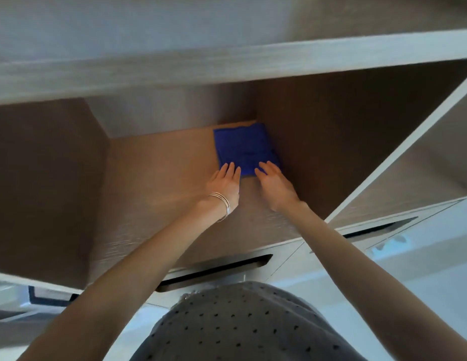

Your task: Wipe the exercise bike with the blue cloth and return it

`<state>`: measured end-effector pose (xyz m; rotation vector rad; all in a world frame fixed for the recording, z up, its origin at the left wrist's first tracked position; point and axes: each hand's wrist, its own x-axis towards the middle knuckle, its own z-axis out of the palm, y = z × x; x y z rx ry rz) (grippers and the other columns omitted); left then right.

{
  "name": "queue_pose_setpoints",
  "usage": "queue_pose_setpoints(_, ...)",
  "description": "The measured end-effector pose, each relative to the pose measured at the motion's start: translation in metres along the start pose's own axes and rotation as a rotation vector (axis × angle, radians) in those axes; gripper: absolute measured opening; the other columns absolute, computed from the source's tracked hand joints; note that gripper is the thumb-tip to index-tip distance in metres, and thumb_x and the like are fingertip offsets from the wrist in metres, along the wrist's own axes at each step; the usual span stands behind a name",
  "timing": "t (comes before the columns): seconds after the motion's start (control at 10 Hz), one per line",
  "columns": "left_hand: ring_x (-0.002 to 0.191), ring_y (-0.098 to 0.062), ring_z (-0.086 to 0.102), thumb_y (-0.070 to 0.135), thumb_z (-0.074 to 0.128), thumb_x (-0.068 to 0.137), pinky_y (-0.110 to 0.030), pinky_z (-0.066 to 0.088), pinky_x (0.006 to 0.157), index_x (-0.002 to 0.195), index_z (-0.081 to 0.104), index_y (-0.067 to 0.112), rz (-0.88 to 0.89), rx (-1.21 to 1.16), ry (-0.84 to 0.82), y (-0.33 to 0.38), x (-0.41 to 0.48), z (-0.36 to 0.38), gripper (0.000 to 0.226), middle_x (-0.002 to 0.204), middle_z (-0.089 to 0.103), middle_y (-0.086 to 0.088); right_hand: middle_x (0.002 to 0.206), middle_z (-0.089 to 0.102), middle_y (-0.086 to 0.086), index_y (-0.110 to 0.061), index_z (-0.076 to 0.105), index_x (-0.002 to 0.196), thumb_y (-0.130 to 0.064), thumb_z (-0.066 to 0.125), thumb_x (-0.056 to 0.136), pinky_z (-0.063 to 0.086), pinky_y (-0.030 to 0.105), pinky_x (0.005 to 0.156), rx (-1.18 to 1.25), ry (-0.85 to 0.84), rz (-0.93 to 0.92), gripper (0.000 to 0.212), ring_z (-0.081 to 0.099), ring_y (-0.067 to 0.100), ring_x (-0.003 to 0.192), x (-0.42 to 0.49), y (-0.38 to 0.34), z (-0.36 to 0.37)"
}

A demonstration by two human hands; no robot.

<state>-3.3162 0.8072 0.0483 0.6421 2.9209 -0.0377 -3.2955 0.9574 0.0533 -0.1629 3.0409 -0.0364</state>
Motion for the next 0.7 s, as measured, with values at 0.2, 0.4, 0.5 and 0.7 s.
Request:
queue_pose_setpoints(0.2, 0.146, -0.025, 0.005, 0.042, 0.024, 0.1, -0.037, 0.01, 0.12, 0.148, 0.006, 0.008, -0.065, 0.047, -0.091, 0.009, 0.007, -0.006, 0.062, 0.159, 0.005, -0.01, 0.157, -0.002, 0.018, -0.001, 0.001, 0.146, -0.015, 0.041, 0.097, 0.01, 0.042, 0.119, -0.205, -0.169, 0.04, 0.066, -0.009, 0.036, 0.144, 0.012, -0.016, 0.007)
queue_pose_setpoints(0.4, 0.147, -0.021, 0.0, 0.035, 0.025, 0.1, -0.04, 0.008, 0.119, 0.149, 0.0, 0.013, -0.156, 0.087, -0.193, 0.003, 0.041, -0.031, 0.059, 0.16, -0.003, -0.002, 0.158, -0.008, 0.009, -0.007, 0.001, 0.148, -0.012, 0.044, 0.094, 0.008, 0.042, 0.119, -0.113, -0.258, 0.12, 0.07, -0.009, 0.028, 0.145, 0.043, -0.017, -0.033)
queue_pose_setpoints(0.5, 0.147, -0.021, -0.001, 0.033, 0.026, 0.1, -0.041, 0.008, 0.119, 0.149, 0.001, 0.014, -0.178, 0.048, -0.232, 0.002, 0.044, -0.038, 0.058, 0.159, -0.004, -0.001, 0.159, -0.005, 0.008, -0.008, 0.004, 0.149, -0.012, 0.037, 0.097, 0.014, 0.044, 0.118, -0.084, -0.309, 0.119, 0.061, -0.006, 0.029, 0.145, 0.052, -0.017, -0.043)
queue_pose_setpoints(0.7, 0.147, -0.023, 0.0, 0.034, 0.028, 0.099, -0.047, 0.009, 0.119, 0.149, 0.005, 0.012, -0.079, -0.021, -0.065, -0.008, 0.008, -0.019, 0.059, 0.159, -0.003, -0.004, 0.158, -0.002, 0.011, -0.007, 0.009, 0.148, 0.0, 0.038, 0.092, 0.015, 0.04, 0.117, -0.034, -0.208, 0.024, 0.064, -0.001, 0.029, 0.146, 0.026, -0.002, -0.033)
